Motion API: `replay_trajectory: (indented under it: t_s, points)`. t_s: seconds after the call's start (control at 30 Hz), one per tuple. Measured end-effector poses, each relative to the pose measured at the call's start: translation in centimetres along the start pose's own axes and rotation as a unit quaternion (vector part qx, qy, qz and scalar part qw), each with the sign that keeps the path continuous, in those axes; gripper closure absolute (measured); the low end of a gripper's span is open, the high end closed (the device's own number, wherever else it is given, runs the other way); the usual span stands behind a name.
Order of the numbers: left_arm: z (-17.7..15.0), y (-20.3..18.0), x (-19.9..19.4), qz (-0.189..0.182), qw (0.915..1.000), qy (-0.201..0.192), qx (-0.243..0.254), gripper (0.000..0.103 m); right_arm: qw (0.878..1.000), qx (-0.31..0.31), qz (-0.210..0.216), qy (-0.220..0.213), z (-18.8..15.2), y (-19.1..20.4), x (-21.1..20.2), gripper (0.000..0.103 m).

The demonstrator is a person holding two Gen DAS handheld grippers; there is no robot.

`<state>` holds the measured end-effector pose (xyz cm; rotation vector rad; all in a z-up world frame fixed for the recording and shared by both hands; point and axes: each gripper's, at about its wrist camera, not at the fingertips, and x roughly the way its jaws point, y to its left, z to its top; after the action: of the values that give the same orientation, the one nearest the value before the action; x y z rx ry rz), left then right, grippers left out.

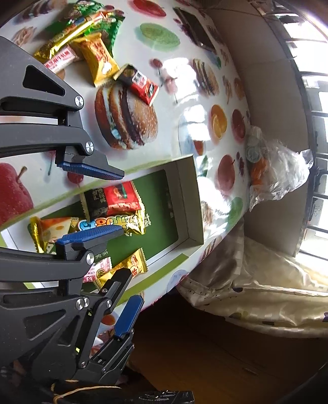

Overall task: Organize snacks
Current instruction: 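Withdraw both grippers from the box back toward the snack pile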

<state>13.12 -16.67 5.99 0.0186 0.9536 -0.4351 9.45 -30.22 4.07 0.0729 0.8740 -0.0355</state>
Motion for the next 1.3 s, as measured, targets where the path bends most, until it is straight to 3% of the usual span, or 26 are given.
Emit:
replay_trajectory:
  t_s: [0.53, 0.97, 1.3]
  points:
    - [-1.6, 2.8, -3.8, 0.021, 0.9991, -0.028, -0.023, 0.065, 1.0, -0.004, 0.019, -0.021, 0.0, 2.9, -2.0, 0.058]
    - [-4.2, 10.0, -7.1, 0.075, 0.9913, -0.05, -0.095, 0.065, 0.998, -0.035, 0.051, -0.029, 0.0, 8.0, -2.5, 0.058]
    - [-6.1, 15.3, -8.9, 0.109, 0.9829, -0.053, -0.139, 0.065, 0.994, -0.066, 0.09, -0.005, -0.5, 12.2, -0.8, 0.058]
